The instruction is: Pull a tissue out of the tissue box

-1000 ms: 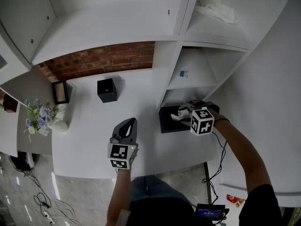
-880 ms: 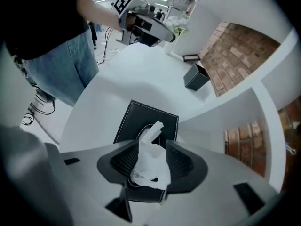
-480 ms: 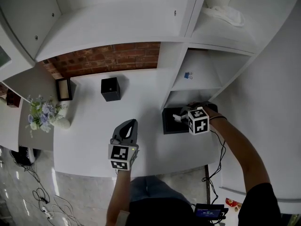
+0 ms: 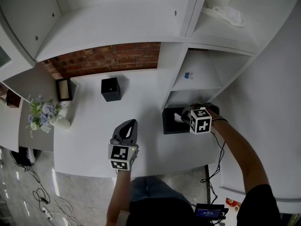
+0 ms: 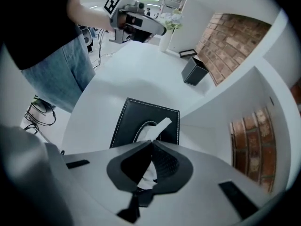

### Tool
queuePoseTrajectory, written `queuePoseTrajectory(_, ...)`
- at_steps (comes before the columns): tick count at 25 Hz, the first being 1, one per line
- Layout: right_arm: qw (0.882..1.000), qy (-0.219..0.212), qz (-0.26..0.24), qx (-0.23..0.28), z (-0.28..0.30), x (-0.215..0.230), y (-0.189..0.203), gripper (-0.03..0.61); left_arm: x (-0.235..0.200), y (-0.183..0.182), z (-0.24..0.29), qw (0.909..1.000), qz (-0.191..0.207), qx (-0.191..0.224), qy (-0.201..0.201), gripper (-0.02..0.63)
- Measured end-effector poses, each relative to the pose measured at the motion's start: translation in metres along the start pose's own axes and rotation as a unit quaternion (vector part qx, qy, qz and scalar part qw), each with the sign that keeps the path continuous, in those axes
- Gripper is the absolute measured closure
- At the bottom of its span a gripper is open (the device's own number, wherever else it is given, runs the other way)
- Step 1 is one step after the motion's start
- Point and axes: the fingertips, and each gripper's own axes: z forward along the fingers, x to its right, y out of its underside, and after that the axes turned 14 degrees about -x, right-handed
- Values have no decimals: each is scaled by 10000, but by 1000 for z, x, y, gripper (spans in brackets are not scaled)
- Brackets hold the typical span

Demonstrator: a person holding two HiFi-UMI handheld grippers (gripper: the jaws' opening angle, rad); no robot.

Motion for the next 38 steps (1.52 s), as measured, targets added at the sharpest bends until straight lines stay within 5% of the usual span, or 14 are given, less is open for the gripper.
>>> queuePoseTrajectory(13, 9922, 895, 713, 488, -49, 13, 13, 580, 11, -8, 3, 9997, 109, 90, 198, 604)
queuePoseTrajectory(26, 9716, 1715, 1397, 844, -109, 22, 18, 580, 21, -30, -3, 9985, 269, 296, 375, 604)
queuePoseTrajectory(31, 9349, 2198, 2251, 1642, -151, 28, 12, 580, 16, -38, -8, 9981, 281, 409, 362, 604)
queuePoseTrajectory(38, 8334, 2732, 3524, 3266, -215, 30, 3, 580, 0, -49, -19, 9979, 227, 576, 214, 604)
